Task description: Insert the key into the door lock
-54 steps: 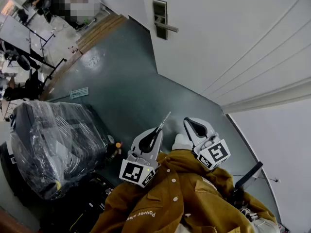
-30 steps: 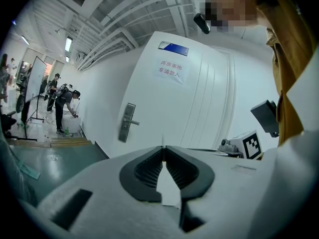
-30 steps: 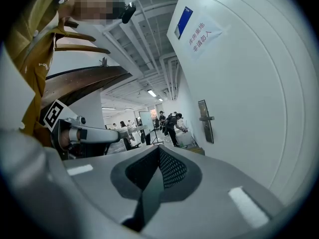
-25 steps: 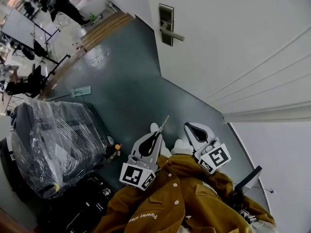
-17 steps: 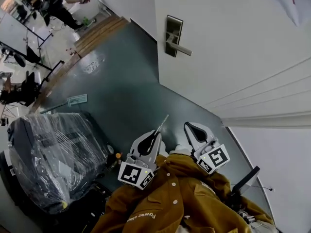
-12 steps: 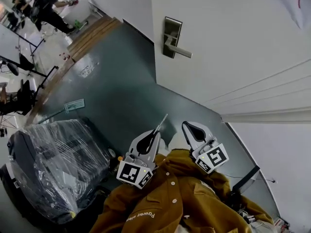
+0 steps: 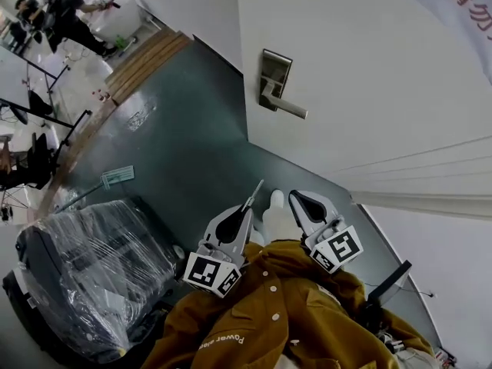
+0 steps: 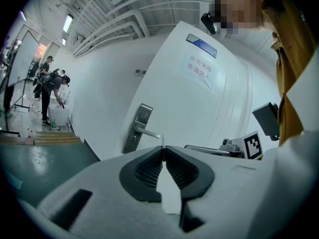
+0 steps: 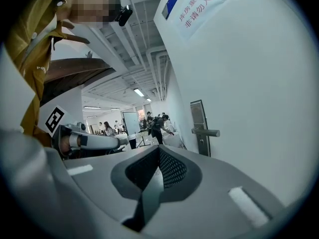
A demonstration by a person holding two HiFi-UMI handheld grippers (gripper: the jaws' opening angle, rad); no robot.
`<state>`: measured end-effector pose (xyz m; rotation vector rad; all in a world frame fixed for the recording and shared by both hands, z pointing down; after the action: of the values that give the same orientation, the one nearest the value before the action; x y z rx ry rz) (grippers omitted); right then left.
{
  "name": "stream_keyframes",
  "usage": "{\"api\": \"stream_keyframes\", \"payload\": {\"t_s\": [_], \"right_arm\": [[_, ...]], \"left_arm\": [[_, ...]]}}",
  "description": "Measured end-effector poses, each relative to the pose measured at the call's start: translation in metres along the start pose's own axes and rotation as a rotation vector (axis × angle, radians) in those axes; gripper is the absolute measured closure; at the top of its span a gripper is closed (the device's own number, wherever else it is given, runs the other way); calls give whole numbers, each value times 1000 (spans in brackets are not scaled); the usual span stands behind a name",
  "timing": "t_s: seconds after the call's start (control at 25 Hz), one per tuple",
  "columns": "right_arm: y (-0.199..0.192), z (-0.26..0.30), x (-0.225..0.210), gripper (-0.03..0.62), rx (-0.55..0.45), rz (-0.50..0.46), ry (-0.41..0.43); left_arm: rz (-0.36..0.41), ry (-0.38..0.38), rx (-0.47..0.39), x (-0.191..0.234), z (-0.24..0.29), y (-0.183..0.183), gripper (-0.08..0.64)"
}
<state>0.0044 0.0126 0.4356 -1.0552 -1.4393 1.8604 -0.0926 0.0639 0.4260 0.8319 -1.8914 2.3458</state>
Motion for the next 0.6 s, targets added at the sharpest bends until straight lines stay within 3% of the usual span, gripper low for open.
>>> {"api": "stream_keyframes", "payload": {"t_s": [0.32, 0.4, 0.6], "right_arm": [[28, 21, -66, 584, -14, -14, 74], [30, 23, -78, 584, -11, -8, 85], [35, 33, -98, 584, -4, 13, 97]], "left_arm": [[-142, 68, -42, 24, 77, 9, 537], [-222, 93, -65, 32, 90, 10, 537], [-503, 113, -104, 68, 126, -2, 537]]}}
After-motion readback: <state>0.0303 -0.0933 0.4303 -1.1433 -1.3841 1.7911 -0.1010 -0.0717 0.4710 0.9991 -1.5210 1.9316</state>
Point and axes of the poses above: the fingertips, and each gripper's own axes: z forward along the fingers, x to its left, y out of its top, the point moved 1 cm from there along -z, backward along the fingers, and after that the axes turned 5 degrees about -x, right-handed, at the moved point
